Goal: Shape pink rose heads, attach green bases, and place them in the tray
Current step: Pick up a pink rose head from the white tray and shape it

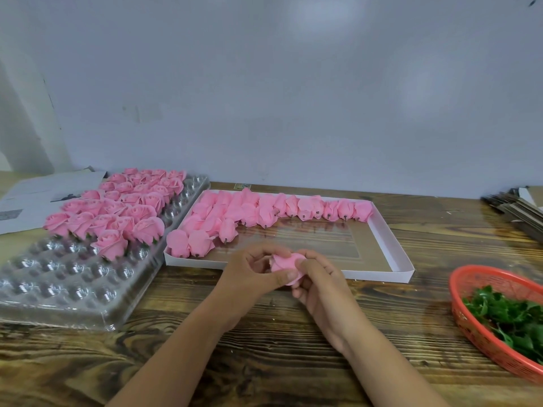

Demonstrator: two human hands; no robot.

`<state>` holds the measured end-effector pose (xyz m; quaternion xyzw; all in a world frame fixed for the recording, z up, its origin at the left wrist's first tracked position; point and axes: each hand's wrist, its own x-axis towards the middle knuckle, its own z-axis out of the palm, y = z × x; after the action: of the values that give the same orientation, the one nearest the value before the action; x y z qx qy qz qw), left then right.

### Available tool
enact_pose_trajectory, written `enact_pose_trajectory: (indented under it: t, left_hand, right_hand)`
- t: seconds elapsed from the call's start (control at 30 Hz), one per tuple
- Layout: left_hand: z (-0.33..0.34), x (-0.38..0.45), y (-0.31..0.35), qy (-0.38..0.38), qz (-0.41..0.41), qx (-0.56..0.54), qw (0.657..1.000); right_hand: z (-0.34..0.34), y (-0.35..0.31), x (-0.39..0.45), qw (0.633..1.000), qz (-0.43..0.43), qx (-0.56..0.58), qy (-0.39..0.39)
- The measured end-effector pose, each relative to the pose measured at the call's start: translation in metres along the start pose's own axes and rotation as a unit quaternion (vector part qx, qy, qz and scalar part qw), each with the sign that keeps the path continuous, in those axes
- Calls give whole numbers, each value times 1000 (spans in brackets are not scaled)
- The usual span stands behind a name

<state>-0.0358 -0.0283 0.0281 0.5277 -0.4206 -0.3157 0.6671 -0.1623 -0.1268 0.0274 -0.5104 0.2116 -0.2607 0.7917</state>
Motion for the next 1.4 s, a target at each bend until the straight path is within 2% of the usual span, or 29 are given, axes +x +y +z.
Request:
enact_pose_trajectory:
  t: [0.23,0.67,0.87,1.03,1.1,1.17,1.23,1.3,1.37,1.4]
  left_hand:
    - [0,-1,-6,15,51,106,993]
    - [2,-2,-9,31,88,179,979]
    - [1,-1,-10,38,82,163,982]
    - [0,-1,-9,57,76,142,985]
    - [-1,-1,-9,66,62,123,988]
    - [-1,-1,-9,67,43,105,991]
    - [-2,-1,-9,67,33,95,993]
    - [-2,-1,-9,69,30,86,993]
    - [-1,-1,-8,71,28,83,994]
    - [-1,-1,-8,71,29,83,994]
  right_hand:
    - [-2,1,3,999,37,36,-3]
    - [-7,4,8,998,63,26,-12]
    - [-7,3,6,998,65,17,-19]
    - [-9,-11,3,993,107,-52,-9]
    - [-14,-25,1,984,101,-136,48]
    - [-29,-41,-2,960,35,-239,142]
    - [-53,-65,-11,912,-67,-347,209]
    - [-87,-92,-22,823,-141,-494,243]
    - [-131,-116,-31,719,-127,-622,284]
    - [-155,-127,-34,684,-95,-657,304]
